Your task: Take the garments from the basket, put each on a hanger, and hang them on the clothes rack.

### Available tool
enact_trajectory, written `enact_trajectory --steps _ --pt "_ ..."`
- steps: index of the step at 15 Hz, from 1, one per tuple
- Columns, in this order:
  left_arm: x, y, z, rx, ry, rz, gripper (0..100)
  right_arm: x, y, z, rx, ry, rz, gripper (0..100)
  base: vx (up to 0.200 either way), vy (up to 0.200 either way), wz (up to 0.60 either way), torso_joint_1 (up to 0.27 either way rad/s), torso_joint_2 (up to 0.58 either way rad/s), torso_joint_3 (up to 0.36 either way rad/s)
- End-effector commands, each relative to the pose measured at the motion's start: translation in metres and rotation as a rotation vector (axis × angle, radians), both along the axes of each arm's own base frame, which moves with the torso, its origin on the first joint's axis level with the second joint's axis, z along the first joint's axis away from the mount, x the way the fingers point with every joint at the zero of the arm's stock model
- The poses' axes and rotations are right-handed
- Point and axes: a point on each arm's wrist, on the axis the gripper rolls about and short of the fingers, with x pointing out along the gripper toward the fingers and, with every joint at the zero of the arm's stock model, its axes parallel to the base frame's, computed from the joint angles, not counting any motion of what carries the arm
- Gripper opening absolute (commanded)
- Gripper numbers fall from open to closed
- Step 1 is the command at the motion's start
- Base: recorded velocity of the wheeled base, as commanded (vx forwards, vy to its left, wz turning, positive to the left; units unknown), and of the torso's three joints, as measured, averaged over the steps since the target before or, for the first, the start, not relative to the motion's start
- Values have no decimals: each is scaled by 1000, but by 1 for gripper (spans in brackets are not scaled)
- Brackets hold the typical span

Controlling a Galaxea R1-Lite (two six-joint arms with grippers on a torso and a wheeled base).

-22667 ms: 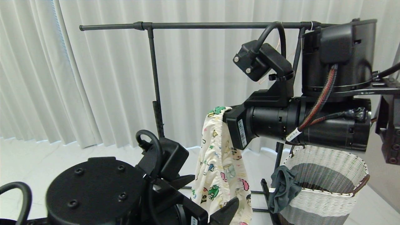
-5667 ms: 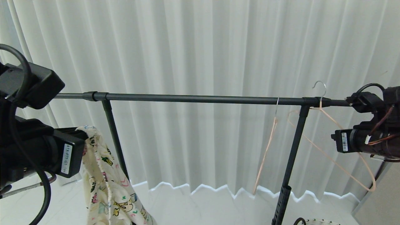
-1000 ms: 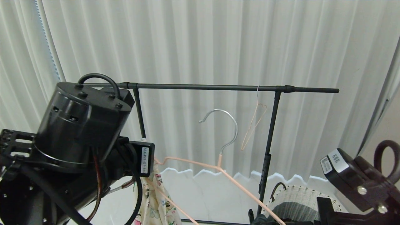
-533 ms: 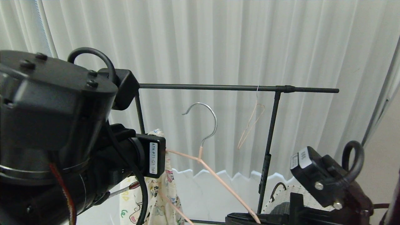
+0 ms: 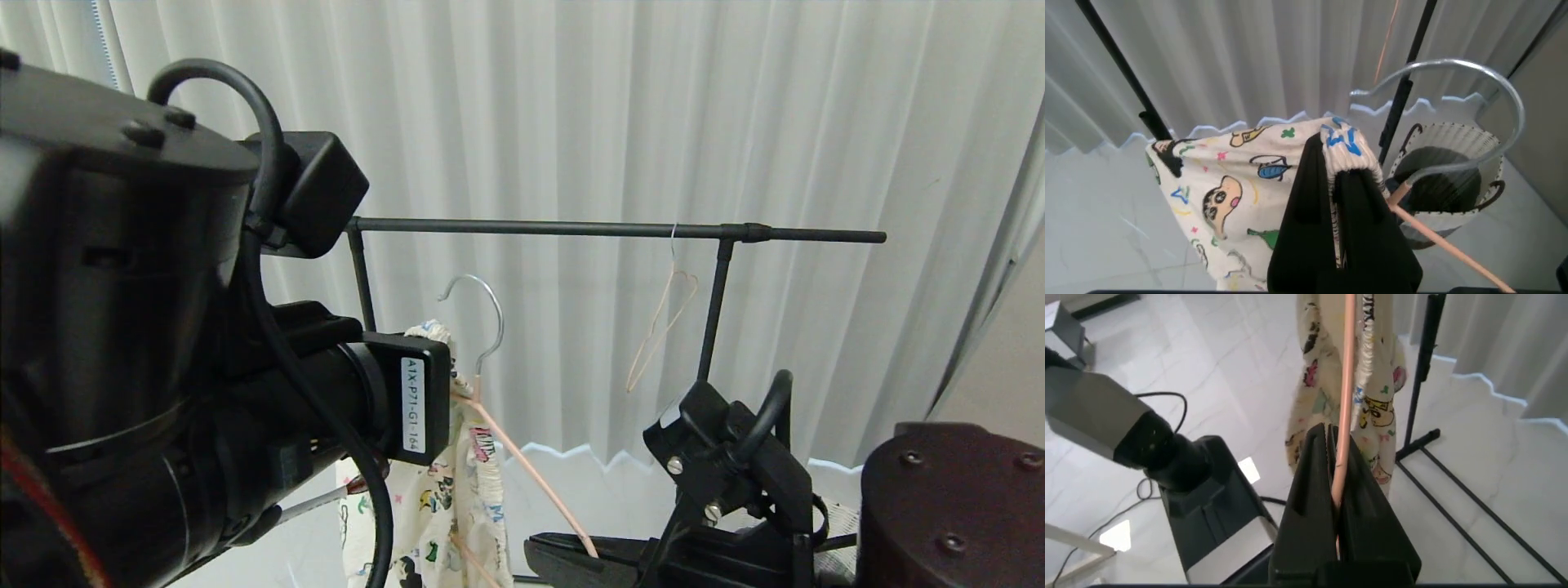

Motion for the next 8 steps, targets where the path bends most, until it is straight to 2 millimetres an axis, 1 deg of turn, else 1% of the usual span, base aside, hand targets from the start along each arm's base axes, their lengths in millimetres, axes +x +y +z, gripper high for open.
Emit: enact_trajectory --steps 1,4,5,8 --pt "-1 2 2 -7 -5 3 0 0 2 3 14 -5 -6 0 0 0 0 0 0 0" --pt "-1 1 1 -6 -2 2 0 1 3 7 55 -26 -35 0 0 0 0 0 0 0" --pt "-1 2 1 -7 -3 2 100 2 2 8 55 -32 -56 0 0 0 0 0 0 0" --pt "-1 8 5 -24 -14 15 100 2 0 12 68 -48 -104 0 0 0 0 0 0 0"
